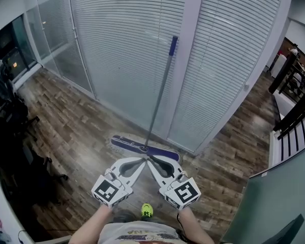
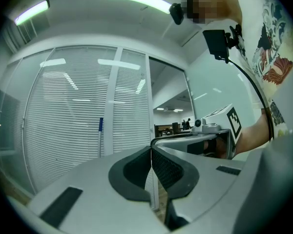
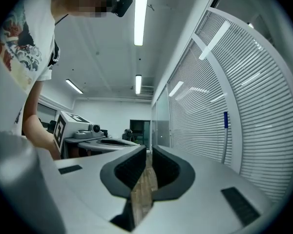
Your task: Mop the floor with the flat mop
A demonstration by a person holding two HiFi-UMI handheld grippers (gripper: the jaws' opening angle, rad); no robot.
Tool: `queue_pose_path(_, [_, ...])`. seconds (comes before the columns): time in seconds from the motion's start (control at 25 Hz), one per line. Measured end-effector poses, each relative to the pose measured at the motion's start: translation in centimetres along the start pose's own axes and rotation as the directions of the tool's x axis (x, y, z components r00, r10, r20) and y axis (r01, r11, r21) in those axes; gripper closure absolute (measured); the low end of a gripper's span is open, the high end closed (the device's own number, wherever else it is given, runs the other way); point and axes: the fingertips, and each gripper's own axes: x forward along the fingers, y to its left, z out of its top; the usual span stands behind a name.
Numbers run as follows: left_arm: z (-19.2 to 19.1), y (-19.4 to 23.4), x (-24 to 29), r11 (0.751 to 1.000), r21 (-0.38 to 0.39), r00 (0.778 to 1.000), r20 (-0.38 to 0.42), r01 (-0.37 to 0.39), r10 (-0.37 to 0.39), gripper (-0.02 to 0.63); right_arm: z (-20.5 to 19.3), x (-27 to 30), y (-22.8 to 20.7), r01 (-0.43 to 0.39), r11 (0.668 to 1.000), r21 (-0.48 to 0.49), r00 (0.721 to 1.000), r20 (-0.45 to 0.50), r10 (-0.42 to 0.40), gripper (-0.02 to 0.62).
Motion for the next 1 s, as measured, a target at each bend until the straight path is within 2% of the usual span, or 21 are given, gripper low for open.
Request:
queue_pose_path(0.28, [-0.3, 4.2, 2.8, 1.0, 0.001, 1.0, 0.0, -0.015, 0.015, 0.594, -0.4, 3.2, -4.0, 0.024, 1.0, 0.01, 1.0, 0.005, -0.024, 0.563])
queue_pose_path(0.4, [-1.1, 7.1, 4.1, 1.0, -0.011, 0.999, -0.027, -0.023, 0.022, 0.594, -1.0, 5.4, -6.0, 0.039, 0.999, 0.015, 0.999, -0.002, -0.039, 0.563])
queue_pose_path(0.56, [-1.7, 10.8, 6.9, 0.999, -0.012, 0.999, 0.013, 0.032, -0.032, 0.594, -1.5, 8.7, -9.7, 0.071, 0.997, 0.024, 0.997, -0.009, -0.071, 0.563])
queue_pose_path(1.0, [-1.8, 24.6, 17.6, 0.993, 0.007, 0.993, 0.016, 0.117, -0.117, 0.592, -1.2, 19.1, -23.7, 0.184, 0.983, 0.014, 0.983, -0.035, -0.183, 0.563])
